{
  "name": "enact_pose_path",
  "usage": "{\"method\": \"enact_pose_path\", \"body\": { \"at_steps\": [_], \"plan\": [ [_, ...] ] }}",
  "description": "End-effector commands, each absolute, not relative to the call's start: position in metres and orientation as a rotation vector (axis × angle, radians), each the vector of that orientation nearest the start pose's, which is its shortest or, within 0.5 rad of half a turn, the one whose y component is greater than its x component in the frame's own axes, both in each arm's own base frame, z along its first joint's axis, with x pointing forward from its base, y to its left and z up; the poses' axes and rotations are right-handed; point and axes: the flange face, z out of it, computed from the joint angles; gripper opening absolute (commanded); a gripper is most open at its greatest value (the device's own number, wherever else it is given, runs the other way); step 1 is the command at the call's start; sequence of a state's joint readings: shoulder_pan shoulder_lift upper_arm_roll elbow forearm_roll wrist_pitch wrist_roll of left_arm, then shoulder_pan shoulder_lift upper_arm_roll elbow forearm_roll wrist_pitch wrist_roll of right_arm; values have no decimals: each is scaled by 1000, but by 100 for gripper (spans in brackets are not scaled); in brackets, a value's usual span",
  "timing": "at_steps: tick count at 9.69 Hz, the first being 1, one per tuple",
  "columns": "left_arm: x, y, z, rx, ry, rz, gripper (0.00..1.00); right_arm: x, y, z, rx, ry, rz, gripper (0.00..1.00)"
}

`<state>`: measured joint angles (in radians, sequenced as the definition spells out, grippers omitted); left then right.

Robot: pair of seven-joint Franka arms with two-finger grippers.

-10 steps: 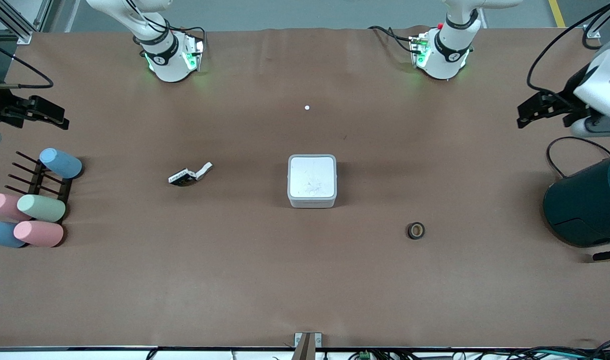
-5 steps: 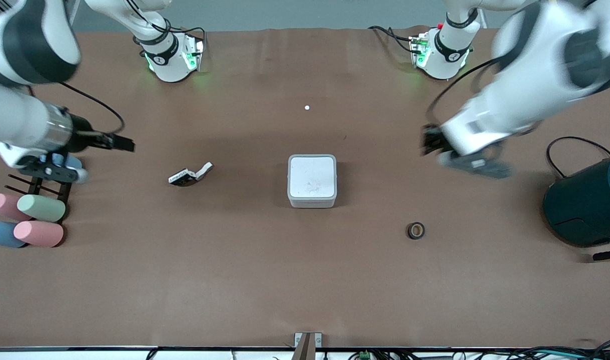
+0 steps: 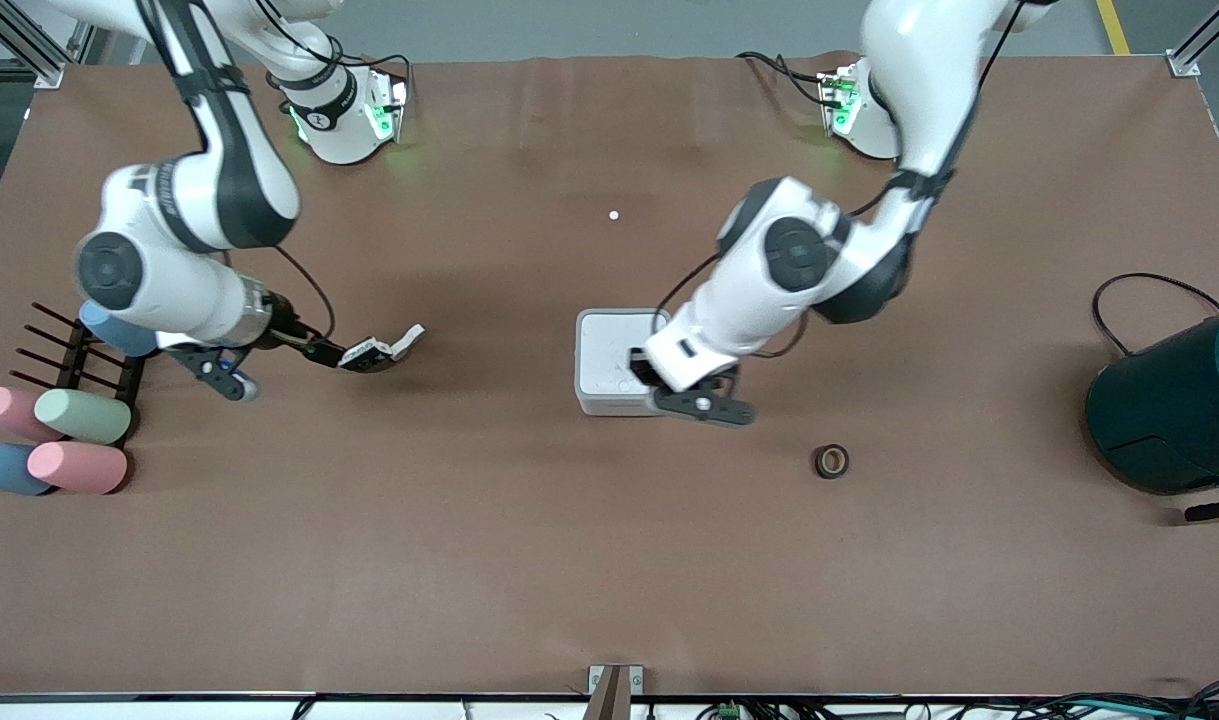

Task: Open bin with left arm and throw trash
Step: 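Reach the left gripper to the bin lid while the right gripper reaches the wrapper, then lift the white bin lid open with the left gripper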

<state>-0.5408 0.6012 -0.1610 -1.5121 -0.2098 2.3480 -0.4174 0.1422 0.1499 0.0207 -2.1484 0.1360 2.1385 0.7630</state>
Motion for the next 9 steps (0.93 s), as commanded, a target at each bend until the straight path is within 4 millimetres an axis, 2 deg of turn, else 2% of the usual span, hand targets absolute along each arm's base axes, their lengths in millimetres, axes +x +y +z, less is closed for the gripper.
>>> {"method": "enact_pose_path", "body": {
  "at_steps": [1,2,4,5,6,7,8,9],
  "plan": [
    [561,-486,325,-3498,185,-108,0,509,87,278,-2850,1203,282,99],
    [558,-489,308,-3487,157,-71,0,508,88,253,-2852,1234,326,99],
    [557,-487,289,-3471,144,-29,0,512,90,231,-2785,1389,288,99],
    [557,-485,274,-3458,142,-7,0,515,94,221,-2766,1414,246,99],
    [560,-481,266,-3445,146,-18,0,519,96,211,-2703,1524,204,93],
    [564,-476,270,-3443,142,-33,0,519,102,206,-2681,1558,183,84],
    [568,-471,279,-3442,126,-36,0,518,106,203,-2691,1546,186,59],
    [573,-456,313,-3427,116,0,0,518,104,203,-2691,1552,199,22]
  ]
}}
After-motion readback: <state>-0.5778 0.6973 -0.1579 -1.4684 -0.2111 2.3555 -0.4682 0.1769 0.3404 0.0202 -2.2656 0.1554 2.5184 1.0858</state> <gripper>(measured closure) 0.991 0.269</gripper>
